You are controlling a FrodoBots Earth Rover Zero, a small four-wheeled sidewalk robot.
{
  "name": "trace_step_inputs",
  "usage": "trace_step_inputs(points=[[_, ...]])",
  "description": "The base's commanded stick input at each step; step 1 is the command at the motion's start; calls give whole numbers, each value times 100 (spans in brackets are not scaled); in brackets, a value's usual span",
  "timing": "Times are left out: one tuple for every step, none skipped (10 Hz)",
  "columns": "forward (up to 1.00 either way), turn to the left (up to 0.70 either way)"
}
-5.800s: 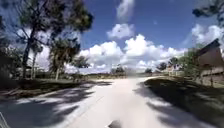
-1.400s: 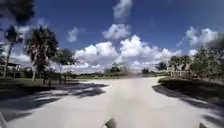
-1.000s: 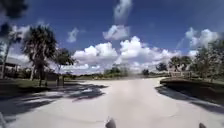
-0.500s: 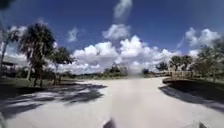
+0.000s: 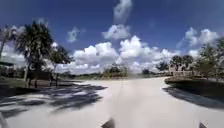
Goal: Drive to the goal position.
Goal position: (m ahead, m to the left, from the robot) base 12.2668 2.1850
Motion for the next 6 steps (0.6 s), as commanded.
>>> trace_step_inputs(points=[[70,0],[70,0],[70,0],[70,0],[70,0],[70,0]])
